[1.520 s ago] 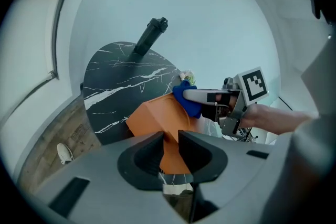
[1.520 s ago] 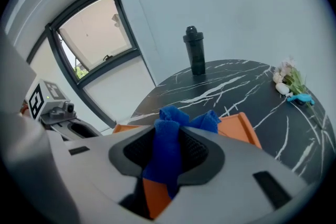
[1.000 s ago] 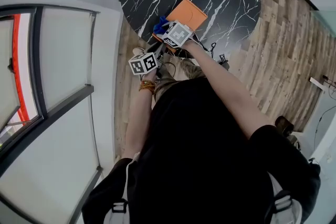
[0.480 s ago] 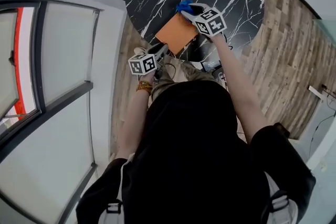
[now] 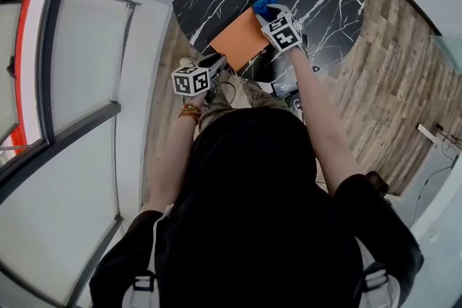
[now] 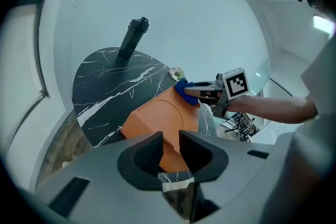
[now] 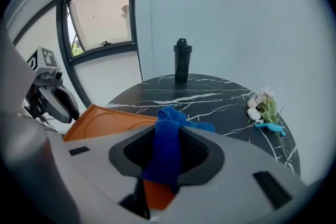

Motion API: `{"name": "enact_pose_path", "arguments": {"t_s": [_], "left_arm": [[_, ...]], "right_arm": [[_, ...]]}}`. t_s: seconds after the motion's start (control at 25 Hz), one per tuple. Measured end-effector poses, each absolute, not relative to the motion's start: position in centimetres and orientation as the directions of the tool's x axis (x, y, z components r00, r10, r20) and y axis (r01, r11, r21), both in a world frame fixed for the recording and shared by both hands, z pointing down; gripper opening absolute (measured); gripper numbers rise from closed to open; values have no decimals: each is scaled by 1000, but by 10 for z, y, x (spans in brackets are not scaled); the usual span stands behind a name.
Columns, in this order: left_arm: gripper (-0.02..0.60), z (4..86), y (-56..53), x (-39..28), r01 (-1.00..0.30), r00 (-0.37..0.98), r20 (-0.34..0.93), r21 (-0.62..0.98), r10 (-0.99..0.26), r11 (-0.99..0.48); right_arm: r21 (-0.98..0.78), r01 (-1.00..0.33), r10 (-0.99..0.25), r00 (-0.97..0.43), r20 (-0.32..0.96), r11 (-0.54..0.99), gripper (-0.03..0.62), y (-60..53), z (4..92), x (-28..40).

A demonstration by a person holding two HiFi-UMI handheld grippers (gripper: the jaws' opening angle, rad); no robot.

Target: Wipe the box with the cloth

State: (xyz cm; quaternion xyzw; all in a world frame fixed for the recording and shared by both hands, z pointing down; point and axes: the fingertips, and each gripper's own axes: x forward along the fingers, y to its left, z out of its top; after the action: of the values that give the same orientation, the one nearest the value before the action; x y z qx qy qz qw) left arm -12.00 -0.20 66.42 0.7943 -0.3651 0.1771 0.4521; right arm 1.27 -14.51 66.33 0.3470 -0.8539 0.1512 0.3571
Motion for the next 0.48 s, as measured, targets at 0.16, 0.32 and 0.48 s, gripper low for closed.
{"name": "enact_pose_path", "arguments": {"t_s": [0.16,0.32,0.48], "left_arm": [[98,665,-1,-121,-746,662,610,593,-434,-303],[98,662,-2,-119,-745,664,608,589,-435,-314],[98,661,-1,-119,-737,671,594,598,-444,-314]], "right_arm": [[-89,-704,-446,-537,717,705,117,-135,671,3],[-181,-737,-438,-559,704,651,115,-130,670,-2],[-274,-732,-405,-603,687,624,115,-118,669,-16]]}}
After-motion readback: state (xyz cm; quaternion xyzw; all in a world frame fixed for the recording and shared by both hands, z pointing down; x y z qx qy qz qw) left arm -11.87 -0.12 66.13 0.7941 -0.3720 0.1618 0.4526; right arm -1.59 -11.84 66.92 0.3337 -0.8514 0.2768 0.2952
